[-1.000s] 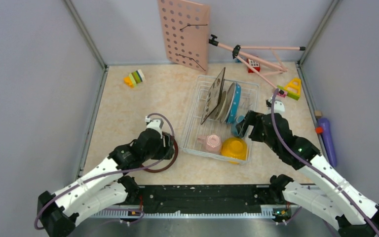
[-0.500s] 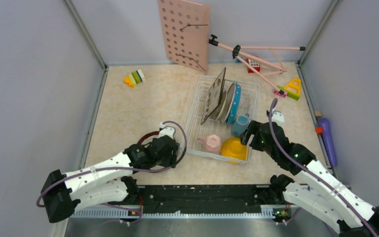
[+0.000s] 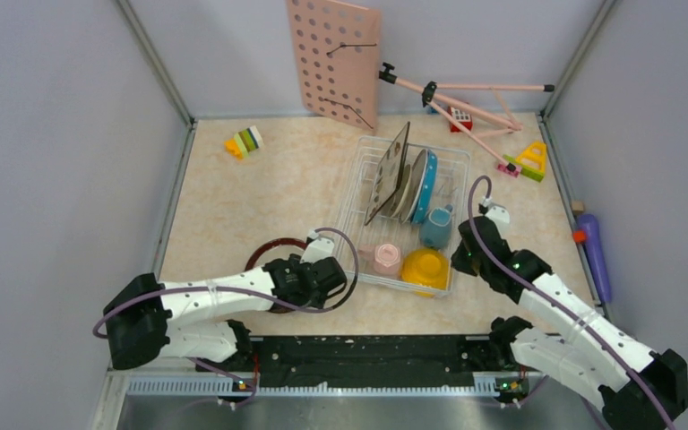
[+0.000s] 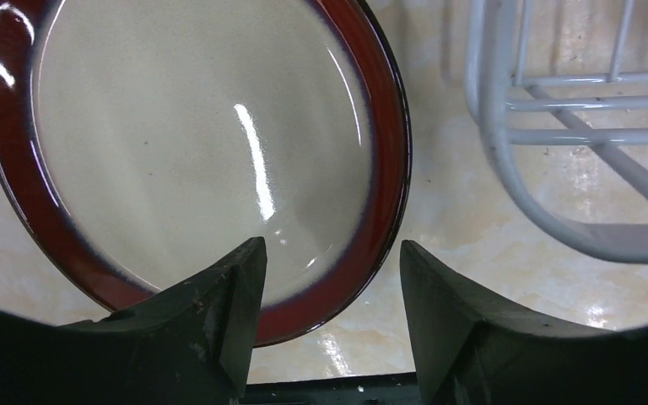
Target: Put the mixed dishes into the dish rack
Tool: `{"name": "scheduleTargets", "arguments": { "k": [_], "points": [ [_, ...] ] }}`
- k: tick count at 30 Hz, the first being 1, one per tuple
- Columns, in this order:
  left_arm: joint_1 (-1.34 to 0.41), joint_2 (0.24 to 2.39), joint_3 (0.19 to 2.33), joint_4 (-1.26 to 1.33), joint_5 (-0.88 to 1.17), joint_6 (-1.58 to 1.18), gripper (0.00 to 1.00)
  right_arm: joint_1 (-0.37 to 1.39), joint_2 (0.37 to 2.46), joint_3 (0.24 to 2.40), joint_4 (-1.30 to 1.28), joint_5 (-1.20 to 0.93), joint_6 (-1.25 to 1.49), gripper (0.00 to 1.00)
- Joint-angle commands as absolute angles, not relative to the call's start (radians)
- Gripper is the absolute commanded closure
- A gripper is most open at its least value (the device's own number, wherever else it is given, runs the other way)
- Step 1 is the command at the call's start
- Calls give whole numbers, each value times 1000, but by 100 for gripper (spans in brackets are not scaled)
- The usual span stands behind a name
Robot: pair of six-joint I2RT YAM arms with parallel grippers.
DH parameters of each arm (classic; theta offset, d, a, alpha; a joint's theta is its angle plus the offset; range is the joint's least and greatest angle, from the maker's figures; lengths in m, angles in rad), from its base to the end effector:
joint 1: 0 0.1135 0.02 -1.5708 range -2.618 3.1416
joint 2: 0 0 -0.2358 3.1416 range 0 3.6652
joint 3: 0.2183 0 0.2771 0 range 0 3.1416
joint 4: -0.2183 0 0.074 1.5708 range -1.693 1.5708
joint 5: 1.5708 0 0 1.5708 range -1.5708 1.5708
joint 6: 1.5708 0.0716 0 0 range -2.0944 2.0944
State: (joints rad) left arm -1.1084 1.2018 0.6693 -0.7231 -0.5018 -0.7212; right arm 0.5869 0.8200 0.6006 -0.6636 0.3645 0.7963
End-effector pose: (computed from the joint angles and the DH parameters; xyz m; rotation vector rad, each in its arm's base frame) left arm 0.1383 -0.2002 0.1178 0.3896 2.5283 0.0777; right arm 0.2020 0.1037 0.1767 0.4053 2.3525 0.2059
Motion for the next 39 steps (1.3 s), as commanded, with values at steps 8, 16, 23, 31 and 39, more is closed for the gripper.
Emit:
{"name": "scheduleTargets", "arguments": {
  "k": [8,16,23,31,39],
  "points": [
    [-1143,1254,720,-689,-484,-675,34,432,912,676,-474,307,690,100],
    [-1148,1245,707,-638,-421,-608,33,324,992,715,-408,269,664,100],
    [-1149,1377,770,-688,-467,-634,34,216,999,747,-410,238,586,100],
    [-1148,1603,895,-863,-618,-767,39,170,1018,759,-406,230,571,92],
    [-1122,1556,873,-876,-639,-795,100,163,996,785,-415,219,577,67]
  ]
}}
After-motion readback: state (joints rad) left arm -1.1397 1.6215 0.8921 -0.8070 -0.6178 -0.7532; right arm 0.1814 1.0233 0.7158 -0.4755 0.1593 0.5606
